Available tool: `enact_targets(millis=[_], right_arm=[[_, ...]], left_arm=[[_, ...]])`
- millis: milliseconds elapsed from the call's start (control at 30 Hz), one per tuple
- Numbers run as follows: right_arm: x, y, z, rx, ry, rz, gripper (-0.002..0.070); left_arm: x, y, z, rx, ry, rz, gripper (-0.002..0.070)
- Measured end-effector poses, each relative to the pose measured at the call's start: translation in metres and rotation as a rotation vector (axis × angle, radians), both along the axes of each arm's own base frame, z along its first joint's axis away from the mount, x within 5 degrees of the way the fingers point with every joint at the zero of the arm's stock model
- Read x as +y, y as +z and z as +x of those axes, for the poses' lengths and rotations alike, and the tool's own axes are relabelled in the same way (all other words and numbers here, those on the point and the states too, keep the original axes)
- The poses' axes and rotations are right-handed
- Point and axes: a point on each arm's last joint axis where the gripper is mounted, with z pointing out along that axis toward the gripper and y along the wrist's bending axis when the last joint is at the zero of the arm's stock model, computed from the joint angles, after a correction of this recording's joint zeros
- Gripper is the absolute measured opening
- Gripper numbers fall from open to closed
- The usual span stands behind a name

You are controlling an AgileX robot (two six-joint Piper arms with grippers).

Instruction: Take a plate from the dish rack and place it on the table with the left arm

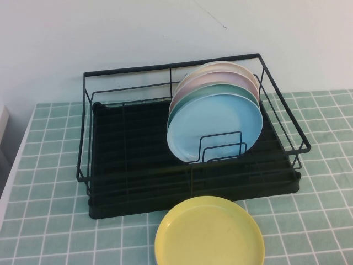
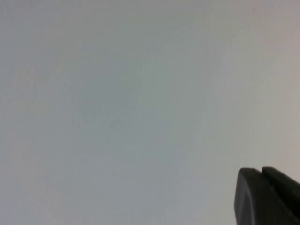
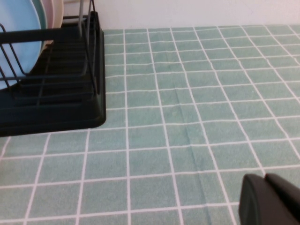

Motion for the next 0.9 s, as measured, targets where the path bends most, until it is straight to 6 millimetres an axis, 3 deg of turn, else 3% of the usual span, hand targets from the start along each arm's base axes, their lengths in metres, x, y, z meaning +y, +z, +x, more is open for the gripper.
enact_targets(millis=[167,333,533,733,900], right_arm=[[0.0,0.0,0.0,0.0,0.0,0.0,-0.0003],[0.0,0.0,0.0,0.0,0.0,0.0,-0.0003],[0.0,0.0,0.0,0.0,0.0,0.0,-0.0003],[0.0,0.0,0.0,0.0,0.0,0.0,-0.0003],[0.0,0.0,0.0,0.0,0.0,0.0,-0.0003]], left_arm=[[-0.001,0.015,0.019,0.277,-0.009,0.009,-0.0003],[-0.004,0.005,0.054,0.664,-0.045,-0.009,-0.0003],[-0.014,0.011,0.097,1.003,-0.12,0.205,-0.0003],[-0.031,0.022,0.144,1.087,-0.309,0.365,-0.0003],[-0.042,0.032,0.179,0.958,-0.447,0.196,-0.0003]])
